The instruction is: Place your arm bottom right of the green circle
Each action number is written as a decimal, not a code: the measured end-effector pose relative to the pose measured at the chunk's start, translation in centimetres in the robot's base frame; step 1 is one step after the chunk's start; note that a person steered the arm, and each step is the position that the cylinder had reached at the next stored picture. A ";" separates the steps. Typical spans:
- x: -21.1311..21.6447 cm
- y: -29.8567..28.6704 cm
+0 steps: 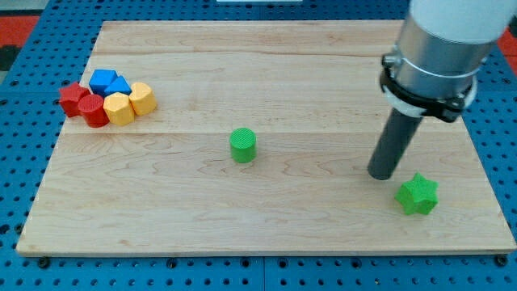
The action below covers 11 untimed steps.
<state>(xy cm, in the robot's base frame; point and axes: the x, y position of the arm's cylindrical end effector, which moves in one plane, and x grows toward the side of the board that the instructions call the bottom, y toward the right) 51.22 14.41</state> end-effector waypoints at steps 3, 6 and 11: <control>2.6 1.1; -9.5 -17.3; 0.1 -20.2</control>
